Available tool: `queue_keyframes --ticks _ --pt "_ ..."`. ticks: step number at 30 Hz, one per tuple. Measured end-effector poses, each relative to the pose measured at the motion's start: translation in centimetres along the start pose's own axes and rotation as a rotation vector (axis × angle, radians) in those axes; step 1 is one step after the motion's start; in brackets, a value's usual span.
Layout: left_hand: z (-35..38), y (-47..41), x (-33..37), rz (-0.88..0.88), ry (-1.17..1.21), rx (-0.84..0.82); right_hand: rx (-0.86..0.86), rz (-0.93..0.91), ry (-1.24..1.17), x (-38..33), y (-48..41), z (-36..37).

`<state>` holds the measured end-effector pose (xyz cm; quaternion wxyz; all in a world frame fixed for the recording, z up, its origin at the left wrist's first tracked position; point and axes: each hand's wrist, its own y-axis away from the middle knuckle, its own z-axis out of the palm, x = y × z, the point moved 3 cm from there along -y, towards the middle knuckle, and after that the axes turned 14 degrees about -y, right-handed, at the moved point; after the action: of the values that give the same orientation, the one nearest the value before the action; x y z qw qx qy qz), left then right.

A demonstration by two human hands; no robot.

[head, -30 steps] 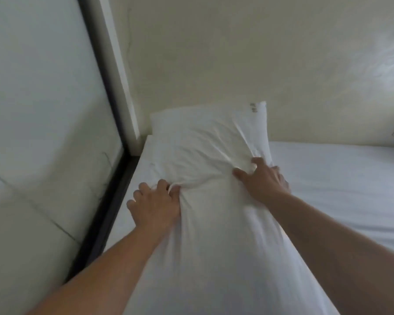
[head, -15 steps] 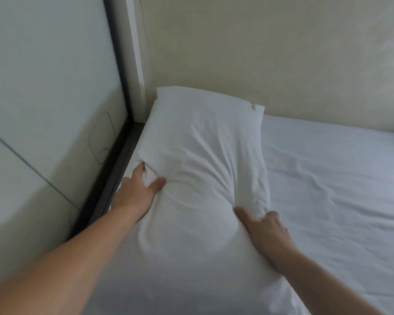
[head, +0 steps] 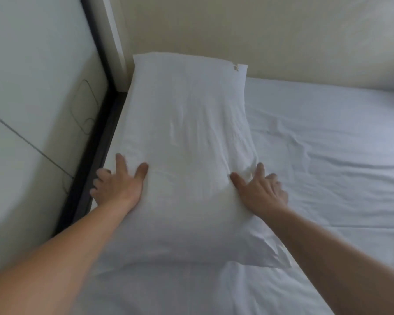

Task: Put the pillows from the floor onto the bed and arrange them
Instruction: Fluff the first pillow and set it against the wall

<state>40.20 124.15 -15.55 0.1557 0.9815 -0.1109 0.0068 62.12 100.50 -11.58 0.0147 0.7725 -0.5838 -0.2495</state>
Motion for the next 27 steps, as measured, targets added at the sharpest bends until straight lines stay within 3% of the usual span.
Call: queue_keyframes --ticks 2,4,5,7,9,11,13,18,22,24,27 --pt "-1.2 1.7 2.5 0.163 -0.052 0.267 0.05 -0.371 0.114 -0.4 1.8 -0.4" --pt "-0.9 4.7 6.4 0.473 -0.101 0.262 -0.121 -0.552 0.124 0.0 3.7 -0.2" --pt "0.1 6.5 8.1 0.59 -0.165 0.184 -0.23 -0.514 0.138 0.7 4.2 -0.2" --pt "1.8 9.8 9.8 0.645 -0.301 0.044 -0.367 -0.405 0.206 2.8 5.0 -0.7" --pt "2.4 13.4 9.8 0.676 -0.391 0.055 -0.421 -0.353 0.288 5.7 6.0 -2.0" --pt "2.3 17.6 9.6 0.775 -0.456 0.166 -0.37 -0.334 0.271 9.6 7.3 -3.8" --pt "2.2 22.0 10.2 0.854 -0.426 0.177 -0.265 -0.299 0.218 14.2 8.8 -6.2" --pt "5.9 37.2 14.5 0.943 -0.111 -0.184 -0.109 -0.143 0.217 29.8 13.7 -13.4" --pt "12.2 49.9 17.0 0.903 0.101 -0.519 0.025 -0.011 0.201 42.5 19.8 -17.5" --pt "15.3 54.9 17.1 0.873 0.168 -0.605 0.052 0.083 0.12 48.2 23.6 -18.1" --pt "18.1 59.8 16.1 0.793 0.2 -0.606 0.053 0.243 -0.015 56.0 28.7 -18.3"
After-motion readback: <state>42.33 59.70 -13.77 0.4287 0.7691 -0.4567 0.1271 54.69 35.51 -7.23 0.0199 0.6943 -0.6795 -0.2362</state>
